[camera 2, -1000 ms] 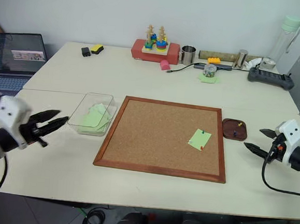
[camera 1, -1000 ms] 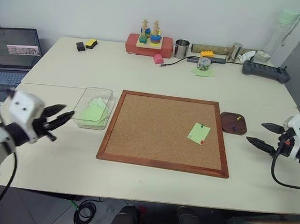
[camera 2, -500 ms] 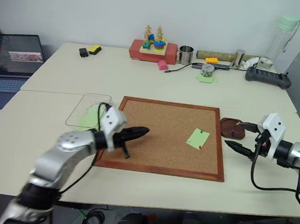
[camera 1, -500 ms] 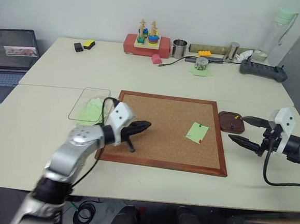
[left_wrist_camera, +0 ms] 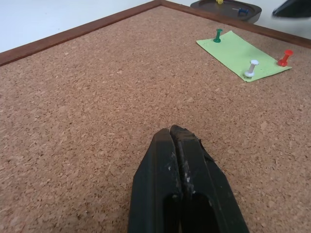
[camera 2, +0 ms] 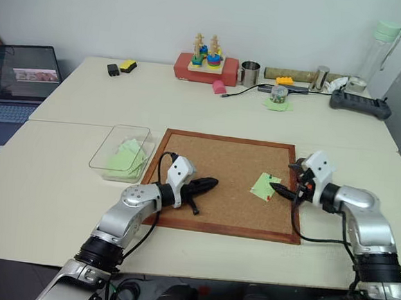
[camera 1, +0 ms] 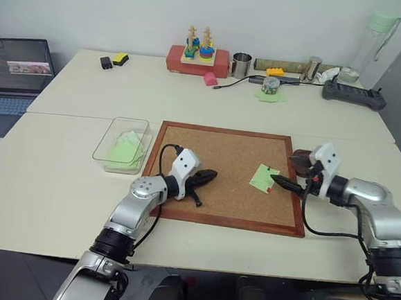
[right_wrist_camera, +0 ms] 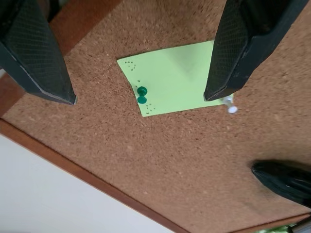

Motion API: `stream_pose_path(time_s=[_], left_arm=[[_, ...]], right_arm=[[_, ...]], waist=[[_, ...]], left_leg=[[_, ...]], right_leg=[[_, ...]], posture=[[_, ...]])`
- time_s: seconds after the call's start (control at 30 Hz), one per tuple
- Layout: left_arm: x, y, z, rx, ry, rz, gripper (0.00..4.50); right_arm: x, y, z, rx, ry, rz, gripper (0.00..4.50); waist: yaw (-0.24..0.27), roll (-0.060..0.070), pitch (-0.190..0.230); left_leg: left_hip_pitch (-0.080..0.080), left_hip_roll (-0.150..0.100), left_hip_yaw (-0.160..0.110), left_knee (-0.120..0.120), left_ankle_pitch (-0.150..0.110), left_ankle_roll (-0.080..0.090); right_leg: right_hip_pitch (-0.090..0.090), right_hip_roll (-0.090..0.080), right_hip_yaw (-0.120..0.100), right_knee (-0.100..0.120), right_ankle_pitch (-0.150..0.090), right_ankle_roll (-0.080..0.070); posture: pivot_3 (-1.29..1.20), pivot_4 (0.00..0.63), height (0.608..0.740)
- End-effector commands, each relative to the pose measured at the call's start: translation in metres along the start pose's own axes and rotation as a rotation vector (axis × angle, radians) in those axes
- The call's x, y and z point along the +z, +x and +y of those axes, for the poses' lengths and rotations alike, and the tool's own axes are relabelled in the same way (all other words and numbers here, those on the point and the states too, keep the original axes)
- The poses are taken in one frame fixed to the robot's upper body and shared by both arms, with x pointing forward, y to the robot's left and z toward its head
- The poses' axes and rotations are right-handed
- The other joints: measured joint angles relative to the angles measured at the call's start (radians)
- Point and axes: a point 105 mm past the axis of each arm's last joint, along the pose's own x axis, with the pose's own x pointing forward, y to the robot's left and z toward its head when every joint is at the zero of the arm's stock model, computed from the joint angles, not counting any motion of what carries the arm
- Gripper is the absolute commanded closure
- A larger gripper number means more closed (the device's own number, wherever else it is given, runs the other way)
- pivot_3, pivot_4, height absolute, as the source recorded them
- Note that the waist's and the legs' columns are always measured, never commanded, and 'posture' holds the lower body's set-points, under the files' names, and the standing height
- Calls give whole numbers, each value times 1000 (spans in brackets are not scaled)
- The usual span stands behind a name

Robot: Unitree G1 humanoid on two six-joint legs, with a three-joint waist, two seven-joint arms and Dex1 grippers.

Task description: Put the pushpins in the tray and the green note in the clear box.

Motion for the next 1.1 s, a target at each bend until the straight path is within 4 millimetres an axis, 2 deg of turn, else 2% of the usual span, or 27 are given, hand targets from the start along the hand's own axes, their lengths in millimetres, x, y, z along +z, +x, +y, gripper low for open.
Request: stream_pose_path(time_s=[0.03,0.23,0.37,0.6,0.63,0.67,0.87,1.07,1.1], left_arm=[[-15,2,-8,-11,-29,43,4494],[-18,1,-9,-3,-35,50,4494],[-19,1,-10,-3,-38,52,4500],[-20,1,-11,-6,-42,57,4500],[-20,1,-12,-7,-43,59,4500],[-21,1,-12,-8,-43,60,4500],[-22,2,-12,-13,-44,71,4500],[-26,1,-10,-5,-48,88,4500],[-27,1,-11,-5,-48,92,4500]], right_arm=[[5,10,-6,-7,-30,-16,93],[0,19,-10,0,-32,-15,93],[-1,19,-9,12,-37,-24,602],[0,19,-5,35,-79,-31,2062],[0,20,-5,38,-88,-29,2128],[0,20,-4,39,-95,-28,2468],[-2,19,-2,54,-126,-20,3282],[1,18,1,73,-144,-32,4487],[3,18,2,78,-148,-36,4487]], waist=[[0,0,0],[1,0,-1],[-1,1,-1],[-1,1,-1],[-1,2,-1],[-1,2,-1],[-1,2,-2],[-1,2,-2],[-1,2,-2]], left_leg=[[0,0,0,0,0,0],[0,0,0,0,0,0],[0,0,0,0,0,0],[0,0,0,0,0,0],[0,0,0,0,0,0],[0,0,0,0,0,0],[0,0,0,0,0,0],[1,0,0,0,0,0],[1,0,0,0,0,0]], right_leg=[[0,0,0,0,0,0],[0,0,0,0,0,0],[0,0,0,1,0,0],[0,0,0,1,0,0],[0,0,0,1,0,0],[0,0,0,1,0,0],[0,0,0,1,0,0],[0,0,0,1,0,0],[0,0,0,1,0,0]], posture=[[0,150,740],[0,150,740],[0,150,740],[0,150,740],[0,150,740],[0,150,740],[0,150,740],[0,150,740],[0,150,740]])
